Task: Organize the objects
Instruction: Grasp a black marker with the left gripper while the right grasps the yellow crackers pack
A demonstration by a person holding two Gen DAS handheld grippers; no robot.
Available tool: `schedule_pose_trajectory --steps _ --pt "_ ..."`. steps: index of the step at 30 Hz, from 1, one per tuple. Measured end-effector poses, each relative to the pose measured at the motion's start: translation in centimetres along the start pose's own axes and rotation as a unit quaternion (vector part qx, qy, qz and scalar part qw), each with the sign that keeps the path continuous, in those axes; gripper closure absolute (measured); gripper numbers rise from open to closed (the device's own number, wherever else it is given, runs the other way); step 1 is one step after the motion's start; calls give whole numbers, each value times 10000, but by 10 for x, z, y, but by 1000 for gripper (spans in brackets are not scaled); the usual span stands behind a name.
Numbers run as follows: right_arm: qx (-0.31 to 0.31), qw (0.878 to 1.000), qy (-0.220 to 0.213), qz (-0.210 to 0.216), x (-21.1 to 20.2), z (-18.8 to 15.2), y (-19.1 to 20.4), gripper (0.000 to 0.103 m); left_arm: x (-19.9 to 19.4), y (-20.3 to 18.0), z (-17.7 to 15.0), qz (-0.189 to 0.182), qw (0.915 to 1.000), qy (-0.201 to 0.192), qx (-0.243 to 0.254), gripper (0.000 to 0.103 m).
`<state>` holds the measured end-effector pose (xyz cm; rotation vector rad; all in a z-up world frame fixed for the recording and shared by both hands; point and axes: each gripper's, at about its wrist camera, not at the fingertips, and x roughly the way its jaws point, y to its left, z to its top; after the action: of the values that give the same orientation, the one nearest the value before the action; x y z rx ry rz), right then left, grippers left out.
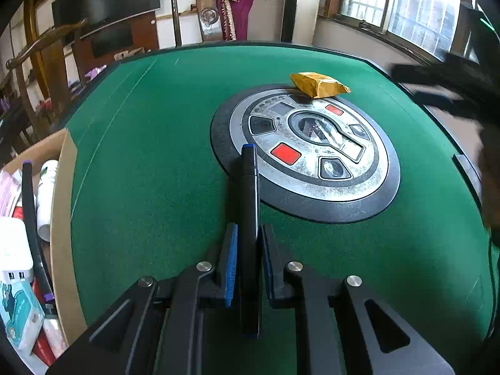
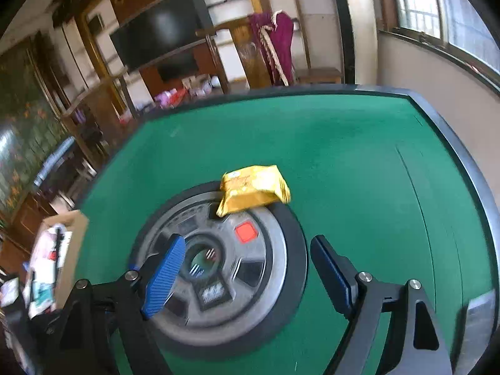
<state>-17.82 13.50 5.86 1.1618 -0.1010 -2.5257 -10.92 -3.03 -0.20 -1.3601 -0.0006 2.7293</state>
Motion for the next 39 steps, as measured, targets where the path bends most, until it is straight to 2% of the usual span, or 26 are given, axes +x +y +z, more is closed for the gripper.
schedule_pose_trajectory --steps 4,9,13,16,19,21,22,24,27,32,36,39 --pt "-112 9996 117 -231 35 20 -1 12 -1 6 1 -180 9998 0 -112 89" --pt "-118 9995 240 -178 67 36 -8 10 0 8 2 -267 9995 18 -191 89" --pt "-173 9994 278 -65 83 43 -10 9 0 8 3 -285 9994 25 -219 89" --pt "-259 9984 500 13 100 43 -8 9 0 8 4 -275 9994 28 -217 89" --pt "-422 9970 616 -213 109 42 0 10 1 6 3 -234 9995 21 -191 89" --pt "-496 9955 729 -350 115 37 3 24 1 5 2 -208 9996 9 -169 89" --pt "-638 9942 651 -563 112 34 7 26 1 5 3 -204 9997 6 -162 89" --pt "-452 9956 663 -491 107 30 7 30 1 4 3 -193 9997 -2 -140 89" --pt "-486 9962 483 -545 85 16 15 31 0 6 3 -227 9996 -17 -179 89" --pt "-357 9989 219 -186 28 -12 35 31 -1 12 4 -442 9984 -30 -353 89" --pt "-453 9989 -133 17 -21 -46 58 31 -12 17 5 -526 9973 -256 -448 89" --pt "-274 9988 -340 203 -41 -70 66 30 -19 21 6 -554 9965 -353 -519 89"
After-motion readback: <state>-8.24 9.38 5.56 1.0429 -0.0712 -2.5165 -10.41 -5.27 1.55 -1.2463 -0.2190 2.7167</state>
